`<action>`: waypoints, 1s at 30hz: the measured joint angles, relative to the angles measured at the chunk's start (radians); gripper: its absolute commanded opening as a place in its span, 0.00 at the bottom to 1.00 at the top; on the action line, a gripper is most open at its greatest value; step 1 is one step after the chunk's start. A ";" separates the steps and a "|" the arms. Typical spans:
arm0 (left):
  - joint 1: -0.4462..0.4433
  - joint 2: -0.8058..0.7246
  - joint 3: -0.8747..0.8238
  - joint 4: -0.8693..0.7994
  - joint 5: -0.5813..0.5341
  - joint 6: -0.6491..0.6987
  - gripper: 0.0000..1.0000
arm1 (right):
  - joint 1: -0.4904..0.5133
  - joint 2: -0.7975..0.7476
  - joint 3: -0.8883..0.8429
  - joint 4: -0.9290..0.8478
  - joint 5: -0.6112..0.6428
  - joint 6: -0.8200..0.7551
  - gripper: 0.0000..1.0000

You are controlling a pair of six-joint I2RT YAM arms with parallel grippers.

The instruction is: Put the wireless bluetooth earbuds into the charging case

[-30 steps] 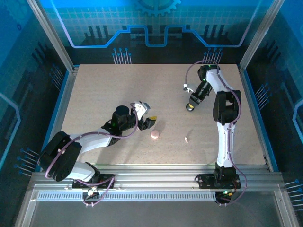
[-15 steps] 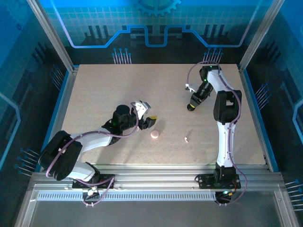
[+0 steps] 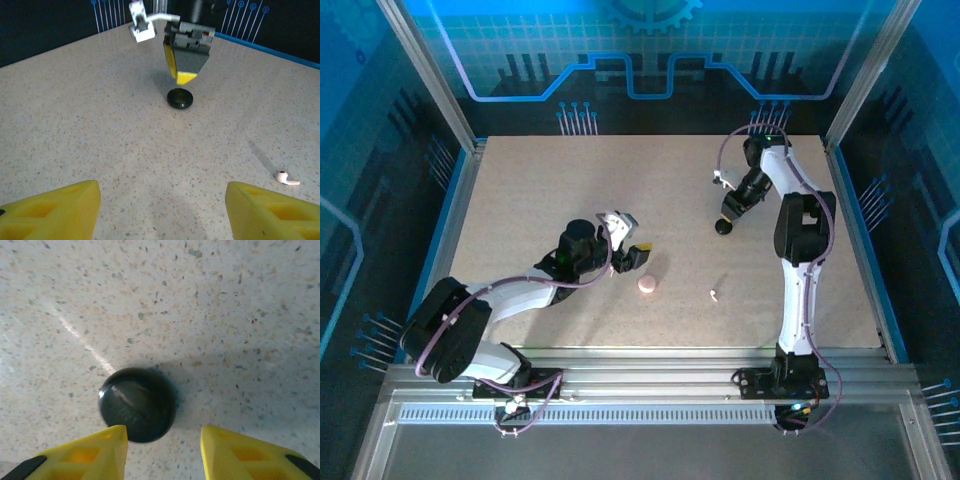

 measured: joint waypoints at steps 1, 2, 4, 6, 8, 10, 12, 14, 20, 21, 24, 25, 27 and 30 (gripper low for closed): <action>0.000 -0.011 0.003 -0.019 -0.007 -0.012 0.67 | 0.003 -0.031 -0.021 0.010 -0.002 0.011 0.44; 0.000 -0.022 0.008 -0.041 -0.015 -0.023 0.67 | 0.008 -0.059 -0.040 0.019 -0.004 0.021 0.44; 0.000 -0.050 0.026 -0.097 -0.031 -0.055 0.67 | 0.023 -0.138 -0.098 0.049 -0.019 0.047 0.45; 0.000 -0.080 0.050 -0.161 -0.050 -0.092 0.67 | 0.042 -0.212 -0.156 0.074 -0.037 0.077 0.47; 0.000 -0.111 0.077 -0.230 -0.076 -0.139 0.67 | 0.068 -0.280 -0.207 0.096 -0.048 0.113 0.50; 0.000 -0.145 0.100 -0.299 -0.108 -0.190 0.68 | 0.103 -0.343 -0.257 0.117 -0.060 0.159 0.50; 0.002 -0.179 0.114 -0.366 -0.130 -0.240 0.69 | 0.139 -0.397 -0.307 0.141 -0.079 0.210 0.51; 0.005 -0.207 0.131 -0.449 -0.150 -0.298 0.69 | 0.173 -0.450 -0.363 0.166 -0.102 0.265 0.52; 0.026 -0.275 0.162 -0.670 -0.180 -0.473 0.71 | 0.303 -0.602 -0.533 0.224 -0.113 0.414 0.53; 0.034 -0.288 0.162 -0.705 -0.180 -0.504 0.71 | 0.336 -0.623 -0.556 0.232 -0.109 0.436 0.53; 0.070 -0.312 0.162 -0.786 -0.169 -0.572 0.72 | 0.437 -0.665 -0.620 0.266 -0.086 0.500 0.54; 0.086 -0.319 0.161 -0.815 -0.163 -0.593 0.72 | 0.475 -0.675 -0.644 0.279 -0.072 0.522 0.54; 0.112 -0.331 0.158 -0.857 -0.158 -0.625 0.72 | 0.535 -0.679 -0.671 0.294 -0.041 0.555 0.54; 0.145 -0.369 0.119 -0.882 -0.151 -0.657 0.73 | 0.624 -0.679 -0.702 0.311 0.035 0.592 0.55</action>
